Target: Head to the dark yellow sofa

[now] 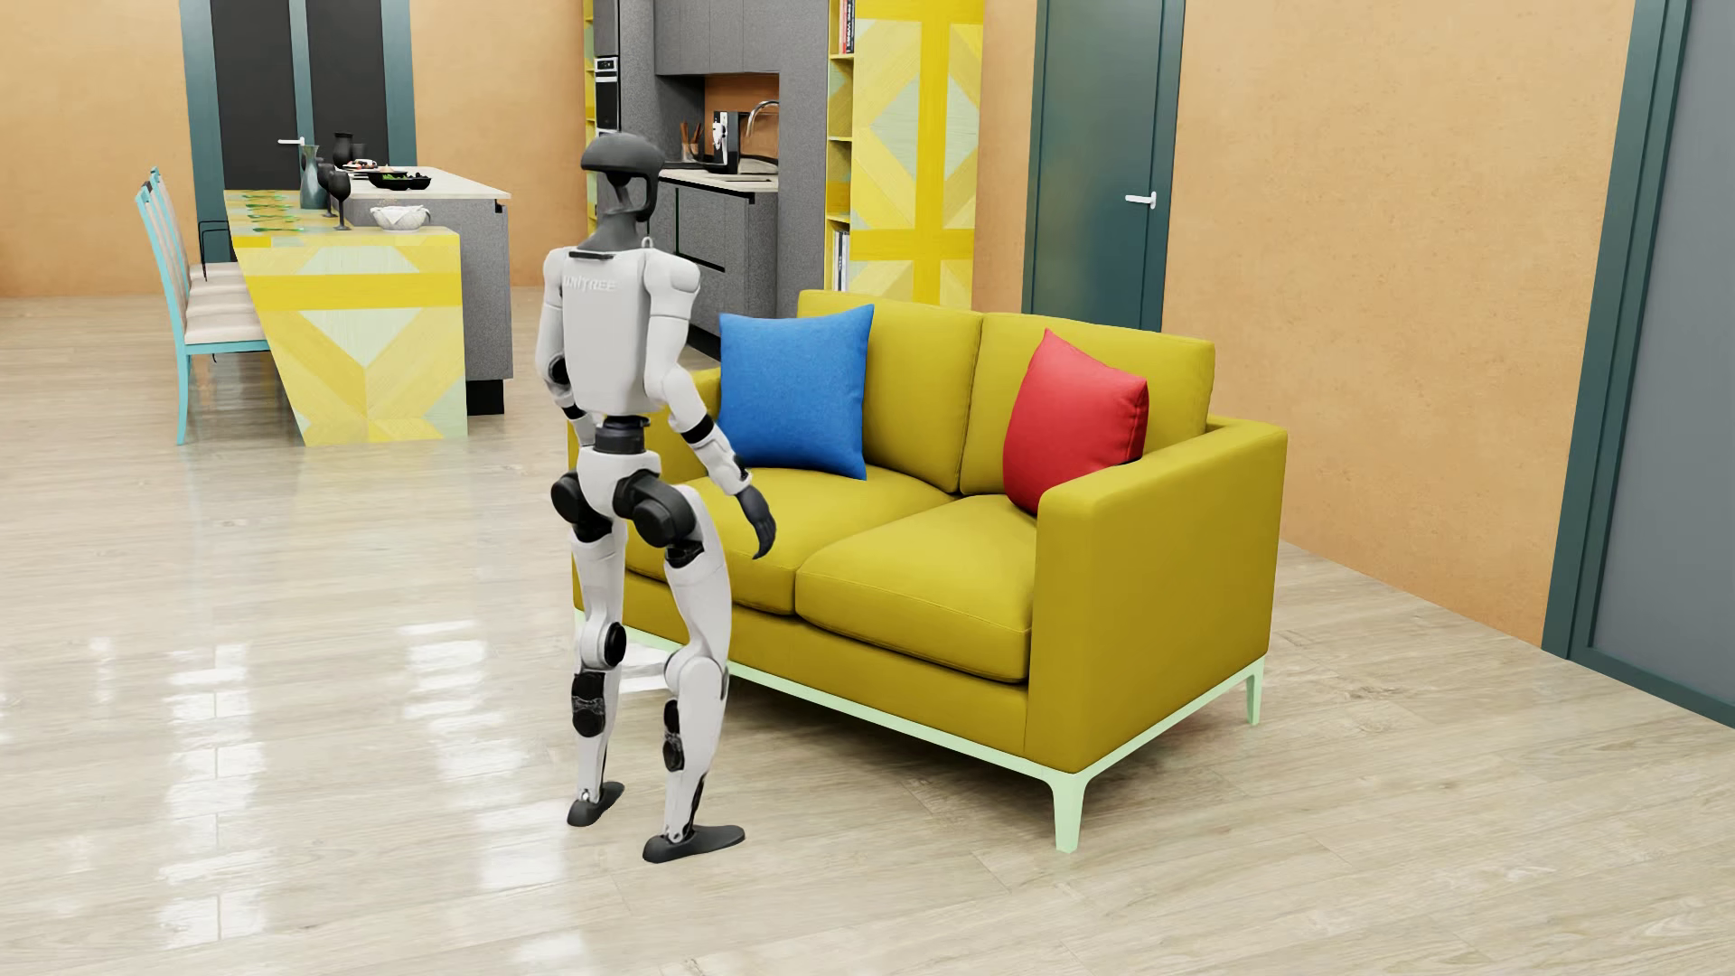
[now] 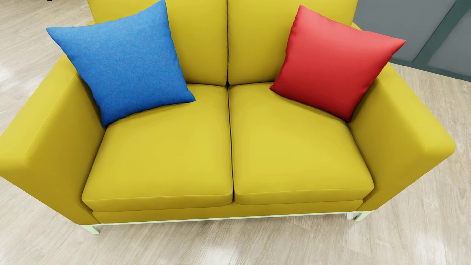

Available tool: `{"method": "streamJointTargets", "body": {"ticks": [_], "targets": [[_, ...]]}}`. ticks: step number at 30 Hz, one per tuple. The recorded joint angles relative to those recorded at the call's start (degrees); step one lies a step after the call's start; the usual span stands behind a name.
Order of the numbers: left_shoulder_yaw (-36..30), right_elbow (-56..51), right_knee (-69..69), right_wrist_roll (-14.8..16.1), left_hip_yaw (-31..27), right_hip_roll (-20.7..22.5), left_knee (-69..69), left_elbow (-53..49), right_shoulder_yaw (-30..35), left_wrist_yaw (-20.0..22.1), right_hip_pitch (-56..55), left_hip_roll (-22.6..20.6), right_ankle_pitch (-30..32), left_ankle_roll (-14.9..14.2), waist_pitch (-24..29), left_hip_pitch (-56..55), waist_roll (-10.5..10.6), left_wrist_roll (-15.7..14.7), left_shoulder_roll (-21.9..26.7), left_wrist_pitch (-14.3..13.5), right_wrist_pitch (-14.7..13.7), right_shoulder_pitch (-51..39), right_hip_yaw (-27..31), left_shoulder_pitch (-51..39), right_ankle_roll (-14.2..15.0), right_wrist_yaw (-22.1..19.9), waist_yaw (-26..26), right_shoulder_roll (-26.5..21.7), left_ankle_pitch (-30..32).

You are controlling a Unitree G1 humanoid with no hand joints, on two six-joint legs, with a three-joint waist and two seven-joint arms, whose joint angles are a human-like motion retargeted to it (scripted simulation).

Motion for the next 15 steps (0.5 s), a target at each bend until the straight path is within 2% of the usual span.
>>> {"method": "streamJointTargets", "body": {"ticks": [6,15], "targets": [[-0.6,1.8,0.9,0.0,-1.0,-0.9,0.8,-1.9,0.6,1.2,-0.9,-0.6,-0.1,0.4,0.4,-1.4,-0.6,0.3,0.0,-0.7,1.5,2.1,-0.8,-0.9,-0.2,0.1,-0.4,-0.5,0.1],[-2.0,1.4,3.3,0.2,-1.7,-2.1,3.5,-1.1,1.3,1.9,-3.3,-1.1,-1.8,1.6,0.9,-3.9,-1.1,0.2,1.0,-1.0,0.6,3.4,-0.7,-3.1,-0.9,0.8,-0.8,-0.8,-1.4]]}}
